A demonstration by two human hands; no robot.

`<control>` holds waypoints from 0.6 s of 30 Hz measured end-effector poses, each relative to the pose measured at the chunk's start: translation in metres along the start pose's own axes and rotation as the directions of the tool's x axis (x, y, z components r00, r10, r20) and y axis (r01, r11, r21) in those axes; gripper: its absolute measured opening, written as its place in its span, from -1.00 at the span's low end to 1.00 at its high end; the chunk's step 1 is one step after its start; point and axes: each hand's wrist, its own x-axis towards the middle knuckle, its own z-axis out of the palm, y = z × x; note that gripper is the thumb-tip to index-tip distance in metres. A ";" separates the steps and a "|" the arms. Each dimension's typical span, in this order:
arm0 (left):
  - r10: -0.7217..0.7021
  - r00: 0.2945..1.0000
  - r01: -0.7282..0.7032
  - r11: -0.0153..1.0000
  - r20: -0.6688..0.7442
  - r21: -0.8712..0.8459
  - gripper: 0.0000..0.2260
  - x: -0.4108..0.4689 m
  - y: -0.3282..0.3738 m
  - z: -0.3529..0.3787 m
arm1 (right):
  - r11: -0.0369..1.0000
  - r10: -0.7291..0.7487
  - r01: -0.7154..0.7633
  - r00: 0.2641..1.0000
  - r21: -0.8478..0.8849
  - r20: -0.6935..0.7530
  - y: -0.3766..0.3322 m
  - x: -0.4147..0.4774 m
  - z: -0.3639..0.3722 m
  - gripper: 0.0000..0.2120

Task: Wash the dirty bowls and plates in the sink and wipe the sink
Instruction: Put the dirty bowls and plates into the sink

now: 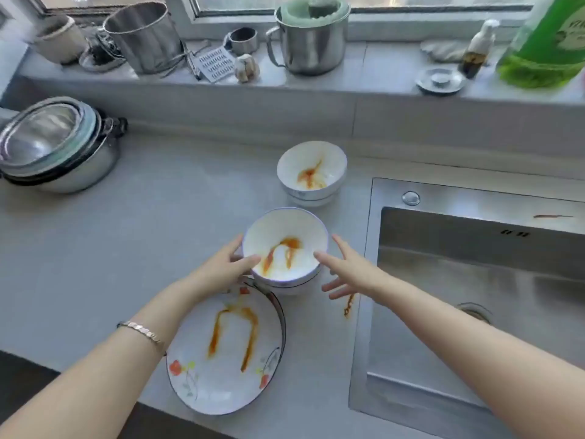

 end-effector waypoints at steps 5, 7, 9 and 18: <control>0.009 0.988 0.014 0.989 0.155 -0.148 -0.60 0.010 -0.004 -0.007 | 0.982 -0.038 0.045 0.999 0.182 -0.038 0.000 0.011 0.009 -0.44; 0.052 0.989 -0.025 0.982 0.138 -0.189 -0.57 0.010 -0.007 -0.006 | 0.979 -0.054 0.070 0.995 0.193 -0.085 0.004 0.012 0.013 -0.46; 0.077 0.989 -0.047 0.975 0.129 -0.217 -0.52 0.007 -0.008 -0.002 | 0.973 -0.062 0.085 0.992 0.216 -0.110 0.011 0.011 0.015 -0.46; 0.217 0.973 -0.191 0.948 0.077 -0.256 -0.48 -0.019 0.023 0.059 | 0.941 -0.147 0.210 0.960 0.265 -0.240 0.049 -0.044 -0.022 -0.42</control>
